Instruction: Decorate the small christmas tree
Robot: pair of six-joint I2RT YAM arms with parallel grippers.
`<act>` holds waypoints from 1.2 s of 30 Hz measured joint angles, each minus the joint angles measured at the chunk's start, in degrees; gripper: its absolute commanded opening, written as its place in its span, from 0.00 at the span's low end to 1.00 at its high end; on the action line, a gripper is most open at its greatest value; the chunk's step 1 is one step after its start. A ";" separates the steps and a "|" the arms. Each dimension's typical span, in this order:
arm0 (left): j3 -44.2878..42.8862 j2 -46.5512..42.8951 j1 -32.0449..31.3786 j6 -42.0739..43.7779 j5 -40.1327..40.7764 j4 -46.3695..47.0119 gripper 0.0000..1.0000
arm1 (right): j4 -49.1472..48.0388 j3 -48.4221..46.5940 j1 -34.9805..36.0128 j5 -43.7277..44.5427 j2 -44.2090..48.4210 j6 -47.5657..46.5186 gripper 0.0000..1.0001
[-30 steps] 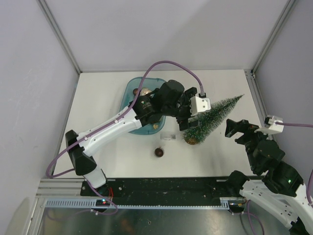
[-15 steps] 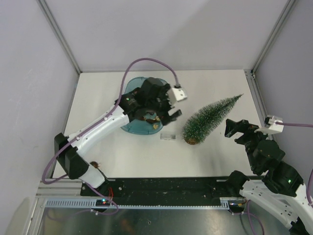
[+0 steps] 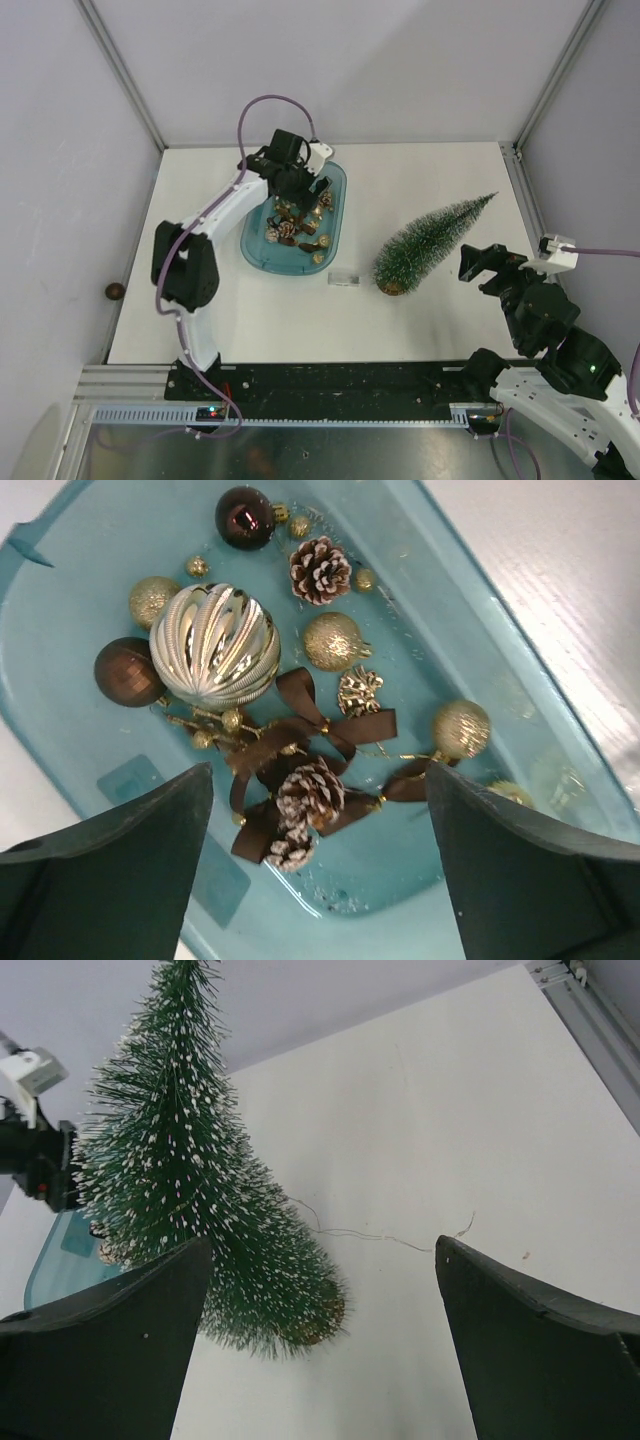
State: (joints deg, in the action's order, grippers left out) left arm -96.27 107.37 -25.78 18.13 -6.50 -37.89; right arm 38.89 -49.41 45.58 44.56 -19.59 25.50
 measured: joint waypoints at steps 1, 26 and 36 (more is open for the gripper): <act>-0.98 2.03 0.28 0.13 0.15 0.09 0.85 | 0.31 0.00 0.00 0.02 0.00 0.15 0.98; -13.62 22.08 1.49 -0.15 -8.59 1.16 0.72 | 2.69 -1.20 0.00 -0.04 -1.36 0.94 0.96; -13.70 24.90 1.49 -0.50 -8.87 1.29 0.50 | 3.26 -2.10 0.00 -0.02 -1.33 1.05 0.95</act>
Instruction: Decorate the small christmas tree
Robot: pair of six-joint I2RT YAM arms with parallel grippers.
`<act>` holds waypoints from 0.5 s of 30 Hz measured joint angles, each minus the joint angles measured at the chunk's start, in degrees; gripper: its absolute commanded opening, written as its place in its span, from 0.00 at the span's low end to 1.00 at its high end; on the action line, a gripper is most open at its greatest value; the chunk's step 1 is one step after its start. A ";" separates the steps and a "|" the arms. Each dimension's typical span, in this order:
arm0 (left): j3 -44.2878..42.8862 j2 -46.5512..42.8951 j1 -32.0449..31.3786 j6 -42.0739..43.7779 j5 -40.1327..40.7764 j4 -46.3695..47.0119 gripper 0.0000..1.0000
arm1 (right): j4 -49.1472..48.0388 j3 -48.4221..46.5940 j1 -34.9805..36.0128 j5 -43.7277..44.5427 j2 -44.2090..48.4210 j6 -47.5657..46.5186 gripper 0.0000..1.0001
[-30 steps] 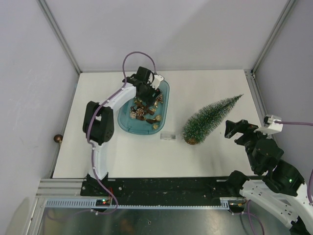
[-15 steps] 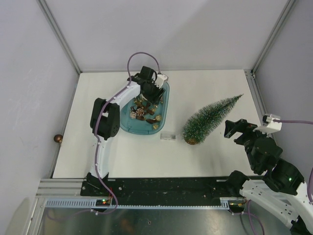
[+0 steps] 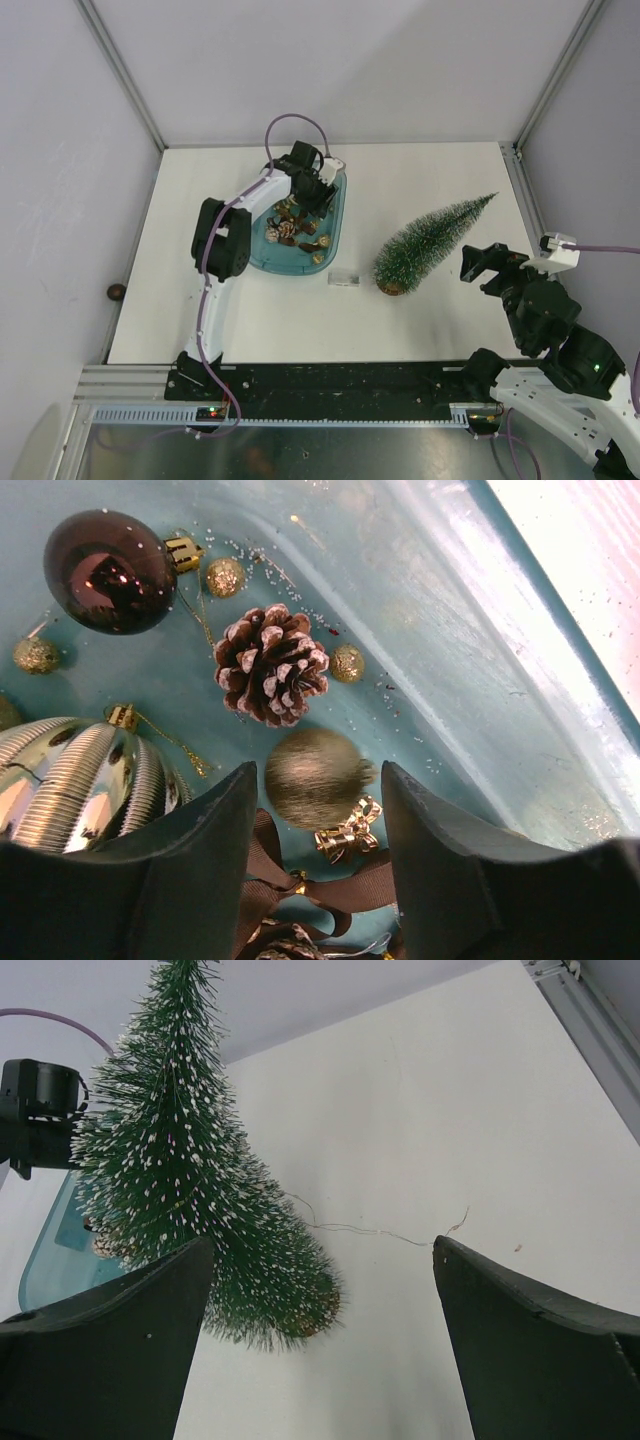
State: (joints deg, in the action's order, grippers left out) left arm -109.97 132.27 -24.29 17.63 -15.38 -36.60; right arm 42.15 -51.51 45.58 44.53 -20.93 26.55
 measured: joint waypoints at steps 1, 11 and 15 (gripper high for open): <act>0.00 0.09 0.00 -0.24 0.00 0.02 0.44 | 0.02 -0.07 0.00 0.00 0.00 0.00 0.95; 1.64 -1.18 0.00 -1.70 -1.57 0.42 0.11 | 0.04 -0.07 0.00 -0.46 0.00 -0.02 0.98; 7.19 -7.41 0.00 -1.77 -2.54 0.07 0.12 | 0.02 -0.22 0.00 -0.85 0.02 0.00 0.99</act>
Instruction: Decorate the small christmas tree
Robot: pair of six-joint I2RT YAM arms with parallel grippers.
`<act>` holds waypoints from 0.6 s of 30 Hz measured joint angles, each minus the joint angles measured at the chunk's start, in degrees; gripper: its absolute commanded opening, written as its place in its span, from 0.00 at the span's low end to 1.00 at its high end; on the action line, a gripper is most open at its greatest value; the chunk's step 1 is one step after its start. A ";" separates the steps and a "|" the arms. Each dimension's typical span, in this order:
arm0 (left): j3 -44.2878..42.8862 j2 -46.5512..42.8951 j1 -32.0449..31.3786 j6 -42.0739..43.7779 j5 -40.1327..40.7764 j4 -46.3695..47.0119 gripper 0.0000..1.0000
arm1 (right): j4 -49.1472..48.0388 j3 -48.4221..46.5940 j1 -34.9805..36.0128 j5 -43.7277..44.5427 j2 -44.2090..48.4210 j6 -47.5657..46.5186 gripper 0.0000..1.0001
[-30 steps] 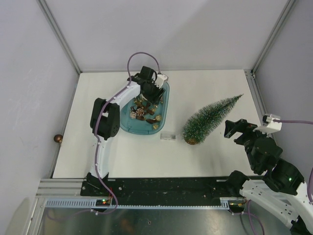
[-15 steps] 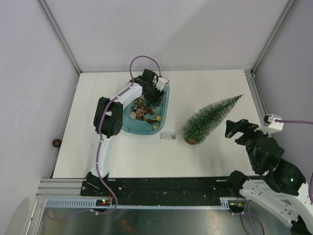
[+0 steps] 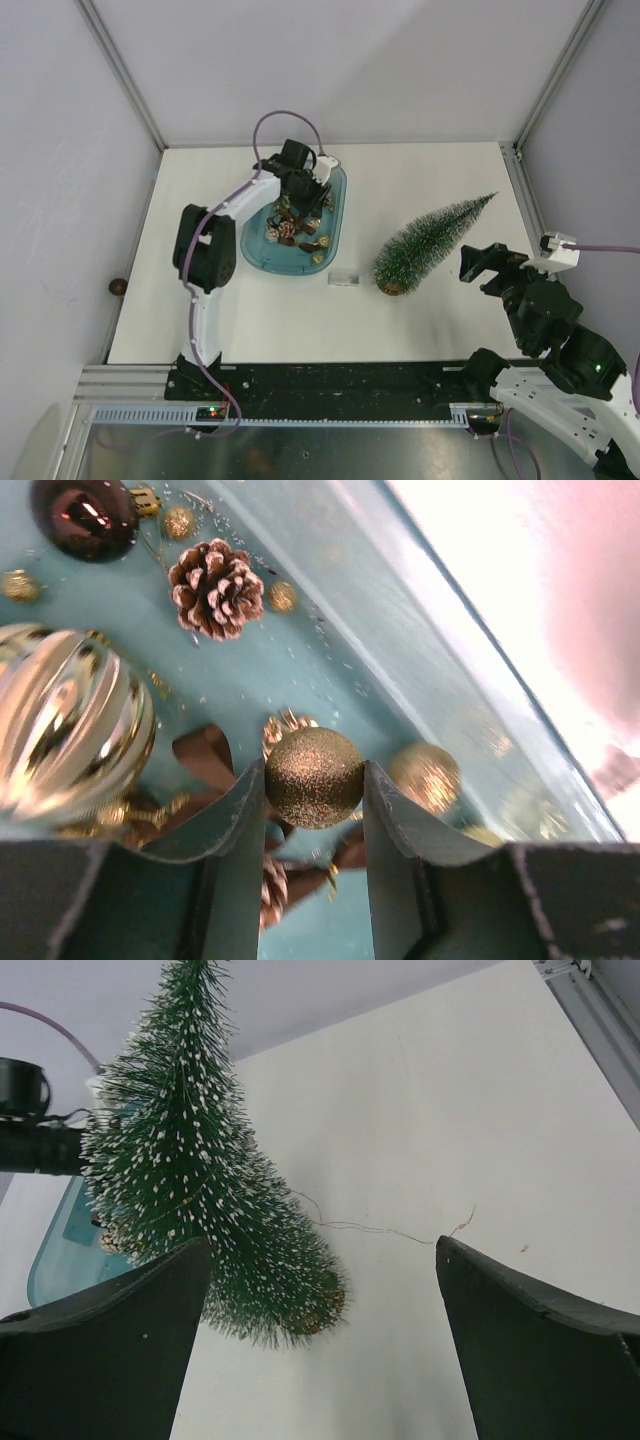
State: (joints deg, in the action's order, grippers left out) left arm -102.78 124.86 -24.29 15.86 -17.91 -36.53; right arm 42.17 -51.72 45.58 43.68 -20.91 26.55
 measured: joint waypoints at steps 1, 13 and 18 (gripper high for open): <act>1.55 -2.43 0.00 -0.02 -0.35 -0.15 0.13 | 0.02 -0.15 0.00 -0.11 0.00 0.00 0.99; 6.49 -34.64 -4.33 -3.54 -4.20 0.46 0.13 | 0.70 -2.08 0.00 -0.22 1.05 0.00 0.99; 6.82 -41.33 -13.73 -4.07 -6.78 0.94 0.14 | 0.74 -2.91 0.00 -0.24 2.29 0.46 0.99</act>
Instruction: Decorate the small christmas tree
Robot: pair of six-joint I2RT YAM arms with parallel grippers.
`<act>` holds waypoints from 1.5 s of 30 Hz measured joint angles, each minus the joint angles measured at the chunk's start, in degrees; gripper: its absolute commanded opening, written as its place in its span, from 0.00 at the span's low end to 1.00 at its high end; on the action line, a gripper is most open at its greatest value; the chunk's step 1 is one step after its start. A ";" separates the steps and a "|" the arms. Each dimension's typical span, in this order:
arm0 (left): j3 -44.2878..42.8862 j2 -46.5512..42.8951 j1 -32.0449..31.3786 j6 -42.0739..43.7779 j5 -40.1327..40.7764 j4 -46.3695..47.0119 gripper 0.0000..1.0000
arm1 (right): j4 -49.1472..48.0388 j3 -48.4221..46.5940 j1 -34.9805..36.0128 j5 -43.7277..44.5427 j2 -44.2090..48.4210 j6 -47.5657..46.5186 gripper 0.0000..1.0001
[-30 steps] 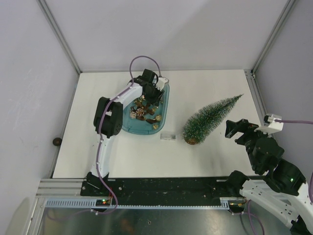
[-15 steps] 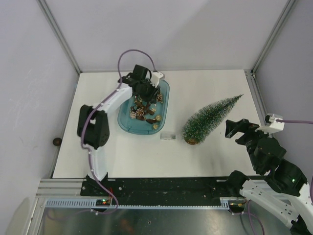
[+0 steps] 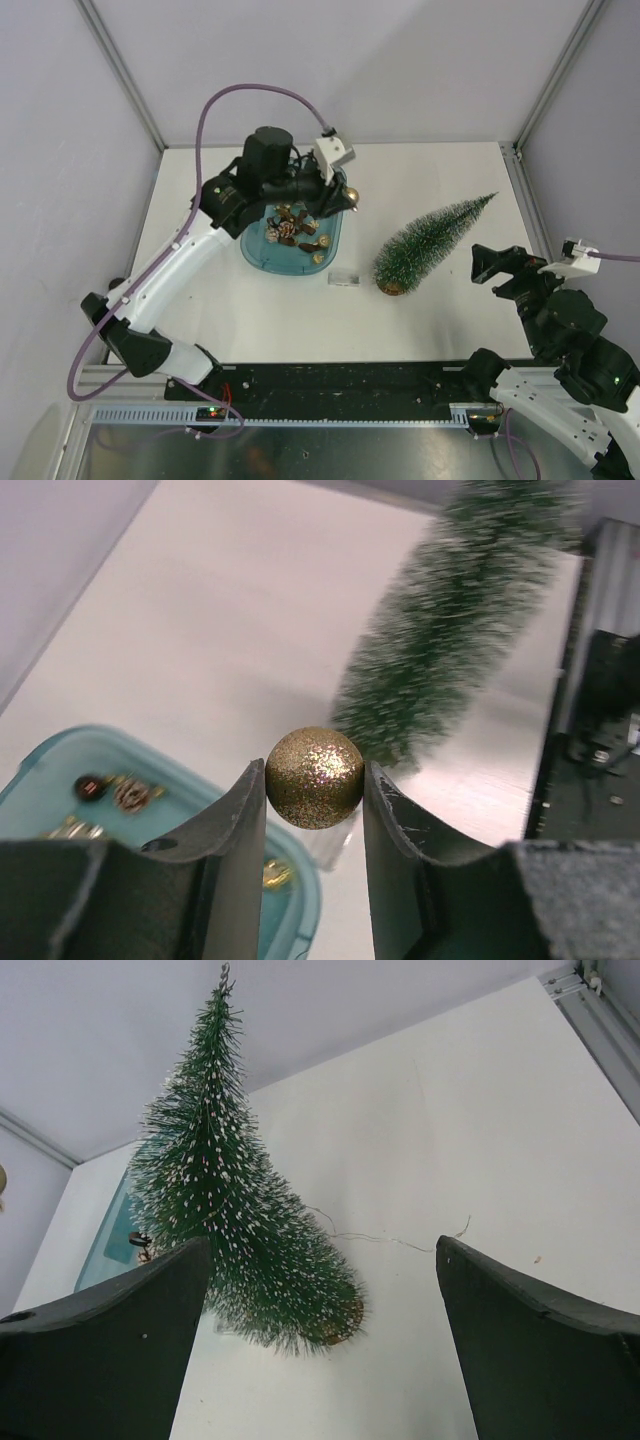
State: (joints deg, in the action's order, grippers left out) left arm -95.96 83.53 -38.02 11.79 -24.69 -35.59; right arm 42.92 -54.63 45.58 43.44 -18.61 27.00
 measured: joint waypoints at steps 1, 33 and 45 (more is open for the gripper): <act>0.00 -0.26 -1.40 -0.02 -0.61 0.04 0.14 | 0.00 -0.07 0.00 0.00 0.20 0.07 0.99; 6.73 -10.01 -28.50 36.13 1.18 1.57 0.15 | -0.83 -0.26 0.00 -2.51 2.03 -1.84 0.99; 22.34 -17.27 -35.36 54.31 7.23 14.67 0.11 | -5.33 -0.26 0.00 -13.05 2.01 -6.21 0.99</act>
State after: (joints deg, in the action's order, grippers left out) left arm -73.63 66.26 -73.38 66.11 -17.45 -20.93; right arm 37.58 -54.89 45.58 30.39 -16.60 20.80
